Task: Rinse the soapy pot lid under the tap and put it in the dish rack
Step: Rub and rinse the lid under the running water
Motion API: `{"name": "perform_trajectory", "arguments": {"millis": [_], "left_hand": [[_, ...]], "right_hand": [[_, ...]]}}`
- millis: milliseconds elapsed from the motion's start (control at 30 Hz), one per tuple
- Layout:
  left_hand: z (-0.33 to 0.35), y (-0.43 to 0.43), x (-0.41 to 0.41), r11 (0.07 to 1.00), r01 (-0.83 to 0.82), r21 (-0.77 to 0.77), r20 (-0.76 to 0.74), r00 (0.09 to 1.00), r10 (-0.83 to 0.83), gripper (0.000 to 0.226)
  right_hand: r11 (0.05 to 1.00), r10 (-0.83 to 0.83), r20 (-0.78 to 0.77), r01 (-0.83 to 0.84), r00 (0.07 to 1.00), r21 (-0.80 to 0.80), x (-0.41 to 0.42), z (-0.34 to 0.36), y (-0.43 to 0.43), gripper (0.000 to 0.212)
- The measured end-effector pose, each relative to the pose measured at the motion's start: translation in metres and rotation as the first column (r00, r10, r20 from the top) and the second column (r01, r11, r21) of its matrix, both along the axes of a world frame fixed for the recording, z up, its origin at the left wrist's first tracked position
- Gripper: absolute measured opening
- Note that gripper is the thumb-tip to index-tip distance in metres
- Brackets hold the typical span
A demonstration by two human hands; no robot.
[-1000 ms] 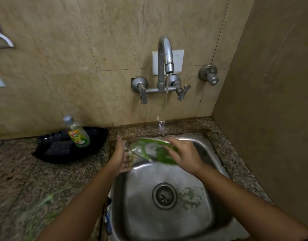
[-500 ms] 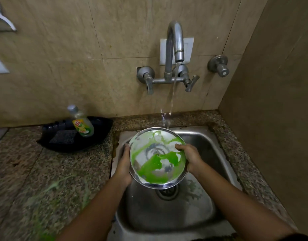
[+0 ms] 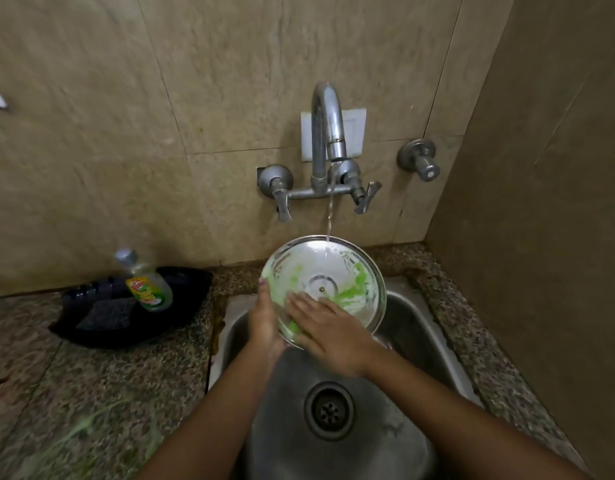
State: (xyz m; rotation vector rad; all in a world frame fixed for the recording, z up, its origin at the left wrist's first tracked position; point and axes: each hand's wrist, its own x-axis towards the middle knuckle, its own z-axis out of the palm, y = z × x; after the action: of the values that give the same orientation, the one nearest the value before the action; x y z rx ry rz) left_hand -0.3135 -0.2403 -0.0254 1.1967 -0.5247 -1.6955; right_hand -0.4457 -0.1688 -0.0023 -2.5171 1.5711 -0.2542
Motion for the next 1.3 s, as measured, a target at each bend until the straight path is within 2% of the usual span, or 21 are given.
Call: {"name": "perform_trajectory", "arguments": {"millis": [67, 167, 233, 300, 367, 433, 533, 600, 667, 767, 833, 900, 967, 1067, 1133, 1200, 1300], "left_hand": [[-0.022, -0.013, 0.013, 0.999, 0.009, 0.05, 0.003, 1.0, -0.009, 0.097], [-0.009, 0.006, 0.012, 1.0, 0.015, 0.006, 0.028, 0.999, -0.015, 0.07], [-0.003, 0.017, 0.003, 1.0, 0.024, -0.003, 0.046, 0.999, -0.024, 0.058], [-0.001, 0.02, -0.005, 0.999, 0.036, -0.008, 0.082, 0.996, -0.035, 0.055], [0.003, 0.017, -0.009, 0.998, 0.051, -0.031, 0.093, 0.994, -0.048, 0.053], [0.009, 0.01, -0.005, 0.999, 0.028, -0.036, 0.074, 0.997, -0.025, 0.052], [0.006, -0.003, 0.009, 0.999, 0.038, 0.011, 0.001, 0.999, -0.038, 0.068], [0.007, -0.003, 0.013, 1.0, -0.014, -0.004, 0.036, 0.999, 0.014, 0.058], [0.007, 0.004, 0.011, 1.0, 0.005, -0.03, 0.028, 1.0, -0.004, 0.052], [0.005, 0.016, -0.001, 0.997, 0.072, -0.042, 0.015, 0.997, -0.071, 0.067], [0.006, 0.016, -0.007, 0.995, 0.098, -0.031, -0.007, 0.995, -0.098, 0.072], [0.011, 0.014, -0.011, 0.994, 0.1, -0.032, -0.005, 0.995, -0.1, 0.062], [0.012, 0.006, -0.007, 0.996, 0.091, -0.023, -0.001, 0.996, -0.091, 0.061], [-0.001, -0.005, 0.009, 0.996, 0.09, 0.019, 0.011, 0.996, -0.09, 0.09], [0.005, 0.0, 0.011, 0.998, 0.066, 0.007, 0.039, 0.997, -0.066, 0.076], [0.016, 0.011, 0.006, 0.998, 0.059, -0.025, 0.051, 0.997, -0.058, 0.057], [0.019, 0.02, -0.003, 0.996, 0.074, -0.046, 0.043, 0.996, -0.072, 0.053]], "right_hand": [[0.995, -0.1, -0.085, 0.097, 0.991, -0.036, -0.034, -0.01, 0.007, 0.067], [0.904, -0.427, -0.086, 0.422, 0.9, -0.069, -0.063, -0.01, -0.014, 0.077], [0.863, -0.495, -0.033, 0.487, 0.868, -0.134, -0.05, 0.0, -0.04, 0.075], [0.905, -0.404, 0.022, 0.403, 0.915, -0.136, -0.021, 0.01, -0.058, 0.068], [0.976, -0.197, 0.046, 0.201, 0.979, -0.08, 0.011, 0.016, -0.055, 0.062], [0.999, -0.022, 0.048, 0.024, 0.999, -0.029, 0.021, 0.015, -0.031, 0.058], [0.998, 0.051, -0.035, -0.052, 0.998, -0.045, -0.011, 0.002, 0.002, 0.058], [0.995, -0.071, -0.077, 0.065, 0.995, -0.081, -0.044, -0.003, 0.006, 0.059], [0.958, -0.271, -0.092, 0.259, 0.958, -0.125, -0.062, -0.004, -0.008, 0.064], [0.865, -0.486, -0.052, 0.472, 0.872, -0.17, -0.051, 0.007, -0.048, 0.07], [0.901, -0.411, -0.004, 0.406, 0.911, -0.154, -0.024, 0.014, -0.065, 0.069], [0.976, -0.187, -0.004, 0.186, 0.982, -0.114, 0.004, 0.017, -0.058, 0.062], [0.998, -0.006, 0.005, 0.007, 1.0, -0.063, 0.014, 0.019, -0.032, 0.059], [0.997, 0.051, -0.049, -0.053, 0.998, -0.048, -0.017, 0.01, 0.0, 0.059], [0.993, -0.088, -0.109, 0.078, 0.99, -0.092, -0.05, 0.001, 0.002, 0.061], [0.95, -0.3, -0.093, 0.289, 0.949, -0.119, -0.07, -0.001, -0.012, 0.066], [0.869, -0.476, -0.025, 0.465, 0.879, -0.168, -0.06, 0.009, -0.045, 0.068]]}}
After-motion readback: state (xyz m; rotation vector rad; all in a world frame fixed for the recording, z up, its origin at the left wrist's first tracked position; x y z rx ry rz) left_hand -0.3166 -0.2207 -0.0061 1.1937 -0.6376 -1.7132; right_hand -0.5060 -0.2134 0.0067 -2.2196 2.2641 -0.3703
